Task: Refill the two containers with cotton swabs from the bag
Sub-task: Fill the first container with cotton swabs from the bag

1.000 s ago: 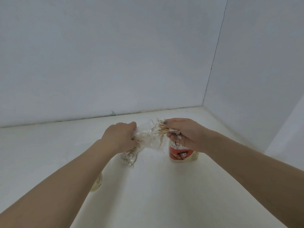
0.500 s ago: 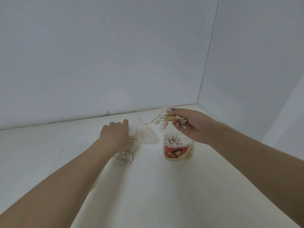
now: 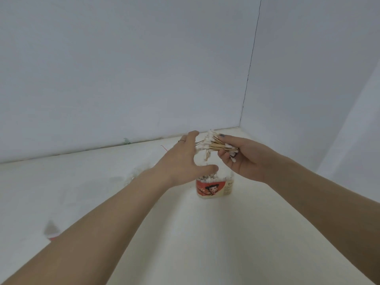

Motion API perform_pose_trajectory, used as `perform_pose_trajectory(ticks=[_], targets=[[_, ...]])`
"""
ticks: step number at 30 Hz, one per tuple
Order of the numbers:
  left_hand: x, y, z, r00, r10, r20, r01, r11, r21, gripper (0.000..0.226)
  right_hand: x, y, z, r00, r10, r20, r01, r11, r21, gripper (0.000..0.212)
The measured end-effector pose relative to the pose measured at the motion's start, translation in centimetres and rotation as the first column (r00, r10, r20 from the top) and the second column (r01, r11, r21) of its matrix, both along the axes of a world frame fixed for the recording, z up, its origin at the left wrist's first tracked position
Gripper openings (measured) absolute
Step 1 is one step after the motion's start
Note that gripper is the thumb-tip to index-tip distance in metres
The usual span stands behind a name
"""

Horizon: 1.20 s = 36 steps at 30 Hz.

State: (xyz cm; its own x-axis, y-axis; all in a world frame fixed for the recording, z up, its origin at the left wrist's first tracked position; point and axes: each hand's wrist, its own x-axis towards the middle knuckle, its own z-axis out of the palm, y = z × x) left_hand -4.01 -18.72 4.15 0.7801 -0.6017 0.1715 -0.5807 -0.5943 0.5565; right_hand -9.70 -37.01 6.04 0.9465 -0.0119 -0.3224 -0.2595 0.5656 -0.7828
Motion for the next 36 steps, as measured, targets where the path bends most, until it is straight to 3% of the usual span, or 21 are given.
perform_pose_trajectory(ticks=[7, 16, 20, 26, 32, 36], targets=[[0.2, -1.6, -1.3, 0.997, -0.041, 0.065, 0.043, 0.999, -0.017, 0.022, -0.6, -0.7, -0.9, 0.999, 0.038, -0.002, -0.038, 0.999, 0.034, 0.017], [0.6, -2.3, -0.5, 0.980, -0.121, -0.160, 0.113, 0.992, -0.055, 0.010, -1.3, -2.2, -0.9, 0.996, 0.091, -0.011, -0.092, 0.995, -0.046, 0.024], [0.0, -2.4, 0.3, 0.903, -0.143, -0.405, 0.112, 0.989, -0.101, 0.010, -1.3, -2.3, -1.0, 0.994, 0.108, -0.003, -0.107, 0.987, -0.117, 0.021], [-0.2, -2.6, 0.7, 0.842, -0.118, -0.526, 0.090, 0.993, -0.078, 0.016, -1.1, -2.1, -1.1, 0.990, 0.140, 0.011, -0.135, 0.972, -0.192, 0.016], [0.6, -2.0, 0.5, 0.897, -0.098, -0.432, 0.156, 0.983, 0.101, 0.015, -1.4, -2.5, -1.2, 0.991, 0.132, 0.005, -0.128, 0.969, -0.212, 0.012], [1.8, -0.9, 0.3, 0.990, -0.048, -0.130, 0.091, 0.932, 0.352, 0.023, -1.6, -3.5, -1.0, 0.994, 0.101, 0.031, -0.091, 0.969, -0.231, 0.013]])
